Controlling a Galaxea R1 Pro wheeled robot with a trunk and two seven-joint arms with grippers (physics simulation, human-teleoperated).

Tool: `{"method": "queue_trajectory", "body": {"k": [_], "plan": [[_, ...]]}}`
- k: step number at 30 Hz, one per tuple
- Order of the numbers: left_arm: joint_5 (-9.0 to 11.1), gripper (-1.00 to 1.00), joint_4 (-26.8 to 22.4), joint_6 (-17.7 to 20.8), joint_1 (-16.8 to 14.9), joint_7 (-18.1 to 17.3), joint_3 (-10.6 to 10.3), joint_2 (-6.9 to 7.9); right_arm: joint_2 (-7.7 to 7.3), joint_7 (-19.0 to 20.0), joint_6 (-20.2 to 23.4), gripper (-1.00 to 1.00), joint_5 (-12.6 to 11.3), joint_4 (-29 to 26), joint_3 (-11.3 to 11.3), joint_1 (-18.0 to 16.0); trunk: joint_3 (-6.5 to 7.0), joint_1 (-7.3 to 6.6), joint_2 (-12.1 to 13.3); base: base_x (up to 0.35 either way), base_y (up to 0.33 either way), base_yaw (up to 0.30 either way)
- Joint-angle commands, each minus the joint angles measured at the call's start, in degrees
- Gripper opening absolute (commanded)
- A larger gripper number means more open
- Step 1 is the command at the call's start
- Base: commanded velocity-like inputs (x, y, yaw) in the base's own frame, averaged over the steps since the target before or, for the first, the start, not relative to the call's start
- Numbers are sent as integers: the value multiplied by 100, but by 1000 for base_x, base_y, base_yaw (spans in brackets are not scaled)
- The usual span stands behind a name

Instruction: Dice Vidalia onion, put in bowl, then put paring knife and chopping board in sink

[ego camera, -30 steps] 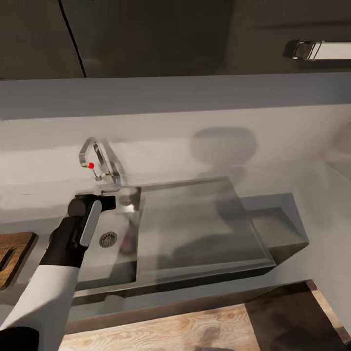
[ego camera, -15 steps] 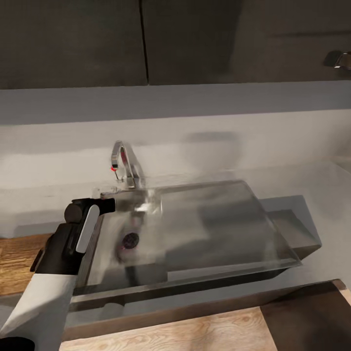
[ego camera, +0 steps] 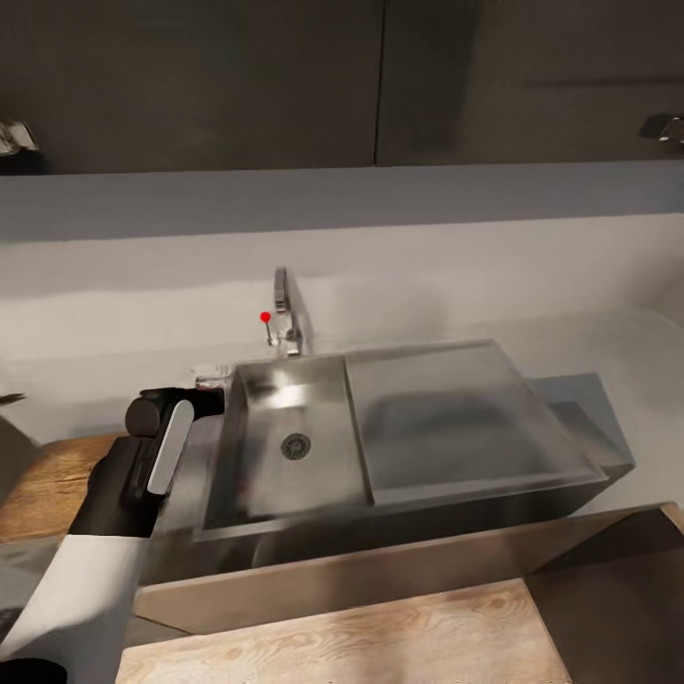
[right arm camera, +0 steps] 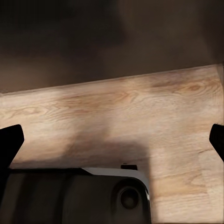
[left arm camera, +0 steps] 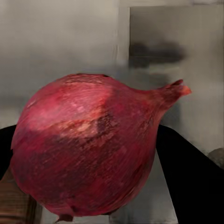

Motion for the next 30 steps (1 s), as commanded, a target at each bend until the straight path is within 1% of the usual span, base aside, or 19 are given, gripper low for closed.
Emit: {"method": "queue_trajectory", "body": {"k": [1,13,30], "plan": [[57,-100,-3,15,-4,58,-13,7,0,-32,-2,100,14,-9,9,2,0,2,-10,-200,259,0],[57,-100,2,15,-4,59,-13,7,0,-32,-2,100,14,-9,9,2,105,2,-10,-179,267,24],[57,-100,23,10,48,59,-13,7,0,-32,-2,100,14,-9,9,2,113,2,-10,-173,265,3]]}}
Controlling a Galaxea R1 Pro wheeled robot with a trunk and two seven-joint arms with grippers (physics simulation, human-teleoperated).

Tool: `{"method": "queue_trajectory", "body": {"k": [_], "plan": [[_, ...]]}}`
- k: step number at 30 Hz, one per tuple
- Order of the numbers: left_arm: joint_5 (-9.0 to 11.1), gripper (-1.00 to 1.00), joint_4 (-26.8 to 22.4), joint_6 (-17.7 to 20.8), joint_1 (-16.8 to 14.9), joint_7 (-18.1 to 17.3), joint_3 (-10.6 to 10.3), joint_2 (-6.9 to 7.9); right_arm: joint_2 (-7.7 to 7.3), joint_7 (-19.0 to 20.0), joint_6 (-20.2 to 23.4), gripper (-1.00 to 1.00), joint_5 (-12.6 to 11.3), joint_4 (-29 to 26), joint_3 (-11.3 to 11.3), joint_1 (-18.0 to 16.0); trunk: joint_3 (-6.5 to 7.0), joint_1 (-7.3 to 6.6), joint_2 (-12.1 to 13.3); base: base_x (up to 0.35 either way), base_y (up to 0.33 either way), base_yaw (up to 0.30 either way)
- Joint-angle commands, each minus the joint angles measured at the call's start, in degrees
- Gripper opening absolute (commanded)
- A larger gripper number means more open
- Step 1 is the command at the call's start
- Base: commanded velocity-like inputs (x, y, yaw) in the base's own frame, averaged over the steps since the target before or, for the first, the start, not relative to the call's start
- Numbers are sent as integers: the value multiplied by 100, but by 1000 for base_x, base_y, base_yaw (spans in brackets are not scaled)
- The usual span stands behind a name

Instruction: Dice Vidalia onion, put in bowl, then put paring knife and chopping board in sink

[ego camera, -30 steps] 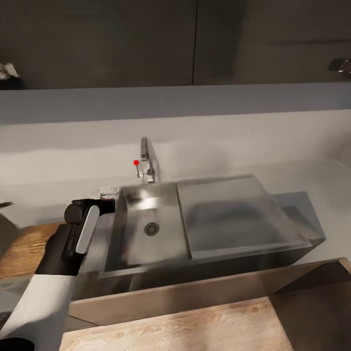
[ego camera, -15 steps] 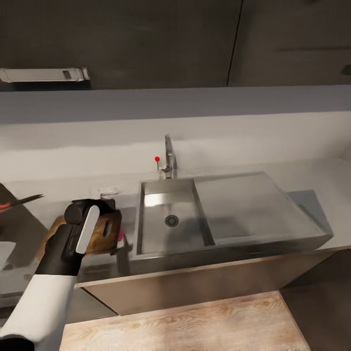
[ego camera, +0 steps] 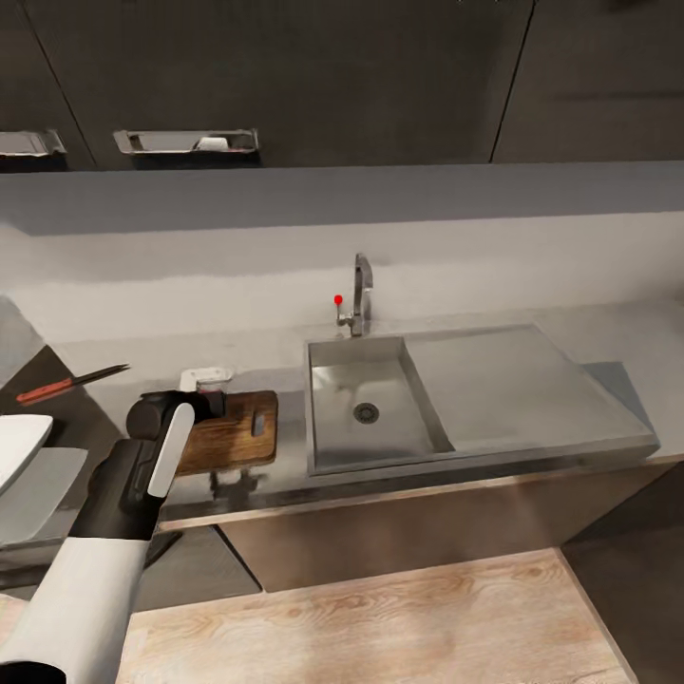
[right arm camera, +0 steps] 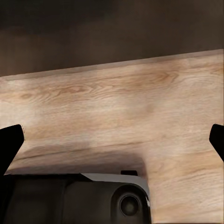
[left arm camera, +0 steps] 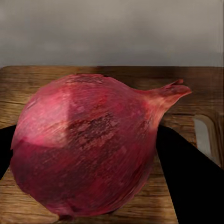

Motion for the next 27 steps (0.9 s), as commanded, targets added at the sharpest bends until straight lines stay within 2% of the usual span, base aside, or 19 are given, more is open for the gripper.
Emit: {"method": "queue_trajectory", "body": {"k": [1,27], "plan": [[64,-100,-3,13,-4,58,-13,6,0,-32,-2,100,15,-9,10,2,-10,3,-10,-65,124,0],[64,-100,285,-7,162,58,-16,-2,-1,-32,-2,100,15,-36,10,2,-10,3,-10,-4,8,0]]}}
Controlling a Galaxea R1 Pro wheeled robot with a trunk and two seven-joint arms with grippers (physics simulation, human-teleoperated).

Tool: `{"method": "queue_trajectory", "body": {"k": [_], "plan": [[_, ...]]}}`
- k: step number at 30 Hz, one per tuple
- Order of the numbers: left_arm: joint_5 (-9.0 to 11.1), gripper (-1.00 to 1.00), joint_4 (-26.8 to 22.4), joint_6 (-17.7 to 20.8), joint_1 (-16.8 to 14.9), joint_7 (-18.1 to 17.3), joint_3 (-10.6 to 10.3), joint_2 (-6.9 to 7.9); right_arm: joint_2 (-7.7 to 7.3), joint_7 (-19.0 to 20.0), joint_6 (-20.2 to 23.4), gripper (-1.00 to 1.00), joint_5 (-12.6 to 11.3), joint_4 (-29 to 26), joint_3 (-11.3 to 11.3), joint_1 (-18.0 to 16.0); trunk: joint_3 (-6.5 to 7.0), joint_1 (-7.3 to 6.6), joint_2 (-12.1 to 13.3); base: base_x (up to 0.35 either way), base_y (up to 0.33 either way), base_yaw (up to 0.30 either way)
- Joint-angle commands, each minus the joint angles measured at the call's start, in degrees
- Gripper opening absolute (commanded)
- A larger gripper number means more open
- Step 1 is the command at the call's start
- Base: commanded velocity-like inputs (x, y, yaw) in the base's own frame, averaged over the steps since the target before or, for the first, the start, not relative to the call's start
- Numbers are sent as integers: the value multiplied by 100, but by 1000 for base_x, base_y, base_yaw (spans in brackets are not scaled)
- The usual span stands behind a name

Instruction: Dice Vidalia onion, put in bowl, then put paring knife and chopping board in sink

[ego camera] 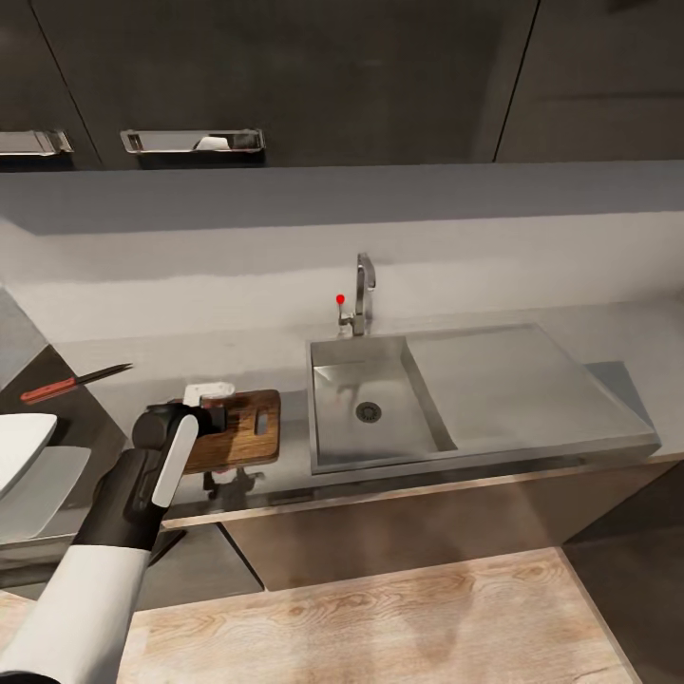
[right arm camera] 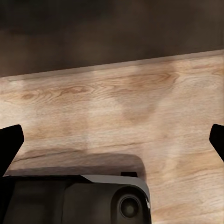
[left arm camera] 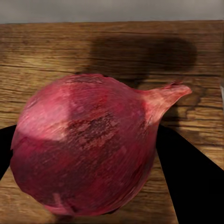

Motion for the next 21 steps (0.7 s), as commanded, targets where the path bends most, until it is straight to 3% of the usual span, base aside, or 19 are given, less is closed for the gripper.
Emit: {"method": "queue_trajectory", "body": {"k": [1,21], "plan": [[58,-100,15,13,-4,58,-15,6,-1,-32,-3,100,14,-8,11,2,-9,3,-11,0,0,0],[49,-100,96,8,-3,58,-11,6,-1,-32,-3,100,14,-8,11,2,-9,3,-11,0,44,0]]}}
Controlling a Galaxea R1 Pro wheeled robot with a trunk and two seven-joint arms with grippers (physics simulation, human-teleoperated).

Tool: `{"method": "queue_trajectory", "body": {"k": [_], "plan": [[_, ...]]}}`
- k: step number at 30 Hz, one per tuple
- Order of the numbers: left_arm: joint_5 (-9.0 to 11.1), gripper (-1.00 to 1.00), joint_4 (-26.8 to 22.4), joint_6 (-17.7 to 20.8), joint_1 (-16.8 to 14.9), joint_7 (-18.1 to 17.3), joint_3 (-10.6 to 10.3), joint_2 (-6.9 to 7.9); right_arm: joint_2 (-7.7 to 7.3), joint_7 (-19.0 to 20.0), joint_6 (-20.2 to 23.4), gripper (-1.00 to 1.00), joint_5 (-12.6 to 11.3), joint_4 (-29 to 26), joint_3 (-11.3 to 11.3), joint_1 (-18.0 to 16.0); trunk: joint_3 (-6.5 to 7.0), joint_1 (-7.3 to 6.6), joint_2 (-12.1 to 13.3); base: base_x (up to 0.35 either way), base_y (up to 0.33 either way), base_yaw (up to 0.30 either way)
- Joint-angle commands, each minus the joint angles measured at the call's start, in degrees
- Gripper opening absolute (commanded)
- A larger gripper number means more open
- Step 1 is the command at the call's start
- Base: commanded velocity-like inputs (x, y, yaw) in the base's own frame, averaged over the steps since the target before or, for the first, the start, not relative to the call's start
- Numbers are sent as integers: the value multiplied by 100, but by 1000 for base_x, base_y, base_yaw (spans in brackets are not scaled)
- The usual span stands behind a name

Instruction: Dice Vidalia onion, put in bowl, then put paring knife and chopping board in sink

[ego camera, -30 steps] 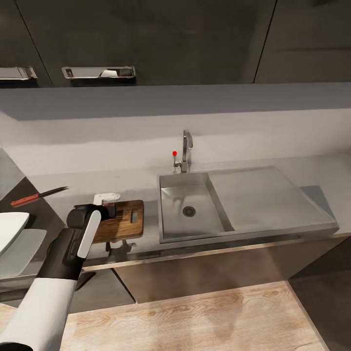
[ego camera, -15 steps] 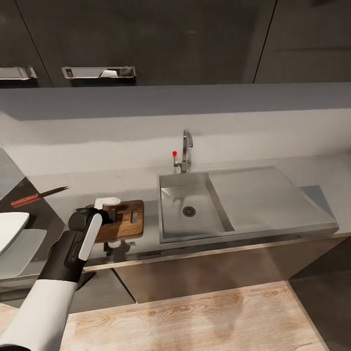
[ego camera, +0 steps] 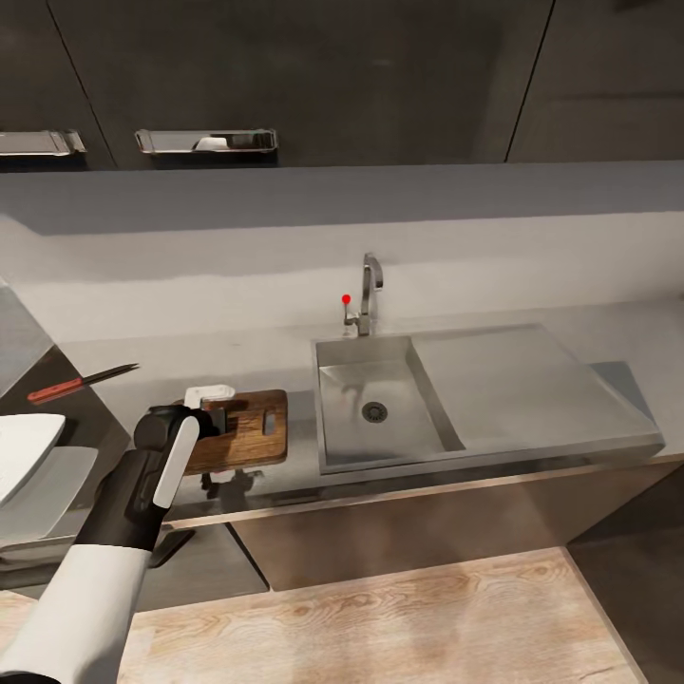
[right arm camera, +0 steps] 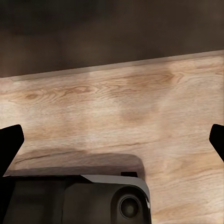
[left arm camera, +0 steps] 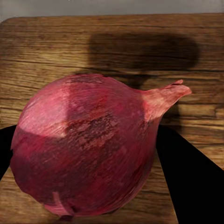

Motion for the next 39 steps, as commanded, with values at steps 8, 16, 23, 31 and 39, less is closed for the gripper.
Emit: {"method": "queue_trajectory", "body": {"k": [8,16,23,31,39], "plan": [[51,-100,8,16,-4,58,-21,6,-1,-32,-3,100,14,-8,11,2,-9,3,-10,0,-44,0],[51,-100,13,15,-4,58,-21,6,-1,-32,0,100,14,-8,11,2,-15,3,-10,0,-35,0],[51,-100,13,16,-4,58,-21,6,-1,-32,4,100,14,-8,11,2,-59,3,-10,0,0,0],[51,-100,13,9,-4,58,-21,6,-1,-32,6,100,14,-8,11,2,-119,3,-10,0,0,0],[51,-100,13,9,-4,58,-21,6,-1,-32,6,100,14,-8,11,2,-165,3,-10,0,0,0]]}}
